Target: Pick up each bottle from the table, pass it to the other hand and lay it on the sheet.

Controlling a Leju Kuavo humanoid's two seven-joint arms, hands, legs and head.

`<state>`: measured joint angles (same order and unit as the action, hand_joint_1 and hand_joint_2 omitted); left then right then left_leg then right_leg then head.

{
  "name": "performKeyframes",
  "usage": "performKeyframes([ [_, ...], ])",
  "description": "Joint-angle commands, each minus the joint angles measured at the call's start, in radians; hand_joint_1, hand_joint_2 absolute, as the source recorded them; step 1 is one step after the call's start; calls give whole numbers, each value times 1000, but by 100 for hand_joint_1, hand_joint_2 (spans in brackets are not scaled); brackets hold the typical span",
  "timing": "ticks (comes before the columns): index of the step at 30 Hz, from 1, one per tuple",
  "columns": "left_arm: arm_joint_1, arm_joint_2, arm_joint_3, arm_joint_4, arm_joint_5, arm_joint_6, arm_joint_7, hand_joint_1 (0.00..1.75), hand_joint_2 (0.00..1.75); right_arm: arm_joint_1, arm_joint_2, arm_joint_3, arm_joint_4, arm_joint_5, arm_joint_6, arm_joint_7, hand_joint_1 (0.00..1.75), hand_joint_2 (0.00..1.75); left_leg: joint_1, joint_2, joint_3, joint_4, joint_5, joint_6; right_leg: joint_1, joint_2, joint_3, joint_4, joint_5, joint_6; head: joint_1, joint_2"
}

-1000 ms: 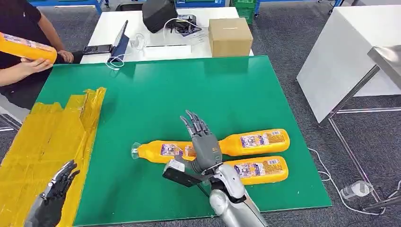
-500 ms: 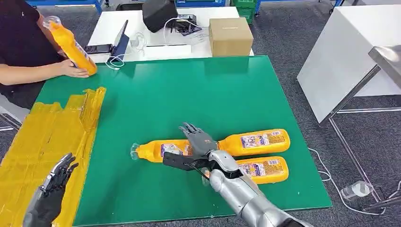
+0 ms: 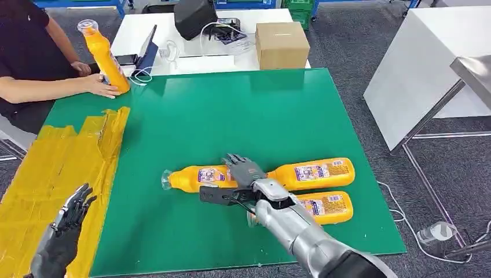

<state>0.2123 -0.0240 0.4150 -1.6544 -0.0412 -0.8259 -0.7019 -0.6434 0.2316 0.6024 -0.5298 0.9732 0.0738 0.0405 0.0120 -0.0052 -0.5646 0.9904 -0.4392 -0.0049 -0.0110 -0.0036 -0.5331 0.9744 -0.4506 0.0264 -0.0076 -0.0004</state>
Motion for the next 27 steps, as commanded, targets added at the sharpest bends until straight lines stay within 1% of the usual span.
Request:
performKeyframes([
  [1,-76,32,-57,124,5,13,4,0,0,-73,2,82,190,3,104,8,0,175,1,-2,3,-2,1,1,1,-2,4,-3,1,-1,0,0],
  [6,-76,32,-57,124,5,13,4,0,0,-73,2,82,190,3,104,8,0,175,0,-2,5,-2,1,1,0,-2,6,-2,0,-1,0,0],
  [7,-82,36,-66,130,9,17,4,0,0,-72,0,85,191,-3,117,5,141,175,0,-2,5,-2,1,0,0,-2,6,-2,0,-1,0,0],
  [8,-84,38,-70,136,12,21,4,0,0,-71,-5,95,195,0,128,9,175,175,1,-2,5,-3,1,1,1,-2,7,-4,1,-1,0,0],
  [16,-116,53,-99,184,25,42,4,0,0,-76,-17,137,208,-19,162,13,175,175,1,-3,7,-3,1,1,1,-3,8,-4,1,-1,0,0],
  [19,-121,46,-97,195,31,43,4,0,0,-73,-22,133,202,-36,135,29,175,175,0,-2,8,-2,1,0,0,-2,8,-2,0,0,0,0],
  [20,-119,42,-94,193,30,46,4,0,0,-72,-24,135,200,-37,118,32,175,175,0,-1,9,-2,1,0,0,-2,9,-2,0,0,0,0],
  [23,-106,16,-68,188,40,42,4,0,0,-50,-25,88,176,-83,3,43,175,175,0,-2,9,-3,1,1,1,-2,9,-4,0,-1,0,0],
  [25,-96,2,-49,188,51,37,4,0,0,-31,-27,42,145,-124,-82,8,175,175,1,-1,9,-3,1,1,1,-2,9,-4,0,-1,0,0],
  [27,-88,-24,-22,193,66,33,4,0,0,3,-30,-4,82,-163,-188,-64,175,175,0,0,9,-2,0,1,0,0,8,-2,0,0,0,0],
])
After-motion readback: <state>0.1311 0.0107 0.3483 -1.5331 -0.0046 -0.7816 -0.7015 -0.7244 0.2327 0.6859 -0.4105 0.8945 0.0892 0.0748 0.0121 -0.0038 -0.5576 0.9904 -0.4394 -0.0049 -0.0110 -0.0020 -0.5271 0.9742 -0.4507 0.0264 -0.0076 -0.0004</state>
